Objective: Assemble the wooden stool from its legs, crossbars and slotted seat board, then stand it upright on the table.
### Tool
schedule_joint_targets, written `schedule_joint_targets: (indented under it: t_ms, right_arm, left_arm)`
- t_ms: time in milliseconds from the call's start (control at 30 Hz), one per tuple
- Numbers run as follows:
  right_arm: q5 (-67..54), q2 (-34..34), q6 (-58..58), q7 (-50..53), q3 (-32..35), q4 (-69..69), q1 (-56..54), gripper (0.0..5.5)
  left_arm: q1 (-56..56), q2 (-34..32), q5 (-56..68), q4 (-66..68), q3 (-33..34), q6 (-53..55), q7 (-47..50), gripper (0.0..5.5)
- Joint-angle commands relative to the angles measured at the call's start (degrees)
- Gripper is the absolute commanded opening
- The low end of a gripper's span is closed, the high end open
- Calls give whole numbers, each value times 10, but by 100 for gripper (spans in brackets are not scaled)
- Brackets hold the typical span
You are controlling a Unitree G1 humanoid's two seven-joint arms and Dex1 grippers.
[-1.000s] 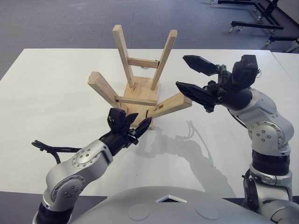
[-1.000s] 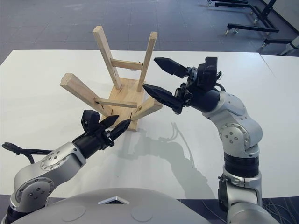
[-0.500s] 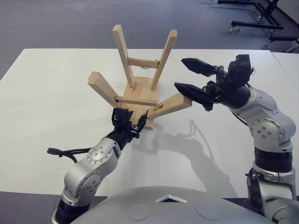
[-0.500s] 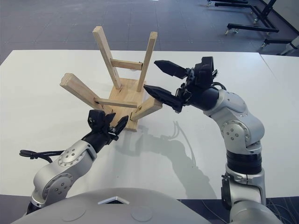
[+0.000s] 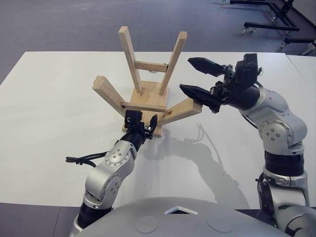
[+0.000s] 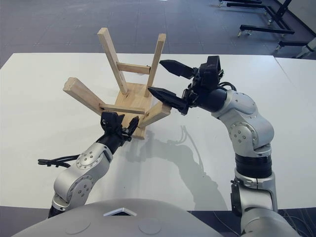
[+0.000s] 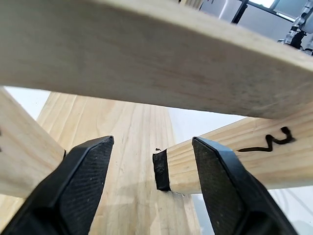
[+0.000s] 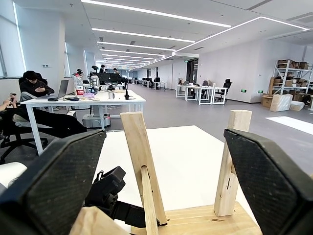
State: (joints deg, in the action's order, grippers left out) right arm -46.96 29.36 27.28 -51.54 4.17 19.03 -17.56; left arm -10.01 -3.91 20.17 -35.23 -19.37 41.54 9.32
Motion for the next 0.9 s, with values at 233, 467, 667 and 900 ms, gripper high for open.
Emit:
schedule_joint_targets:
  t_ms: [233, 467, 667, 900]
  right_arm:
    - [41, 18, -5, -11, -20, -9, 9, 442]
    - [52, 5, -27, 5, -23, -19, 2, 442]
    - [57, -17, -44, 24, -27, -14, 0, 442]
    - [87, -34, -72, 49, -27, -22, -5, 442]
  left_arm:
    - [9, 14, -34, 16, 12, -7, -19, 294]
    - [16, 19, -48, 18, 12, -8, -38, 294]
    - [17, 25, -56, 22, 8, -8, -54, 294]
    - [24, 26, -61, 28, 9, -7, -69, 294]
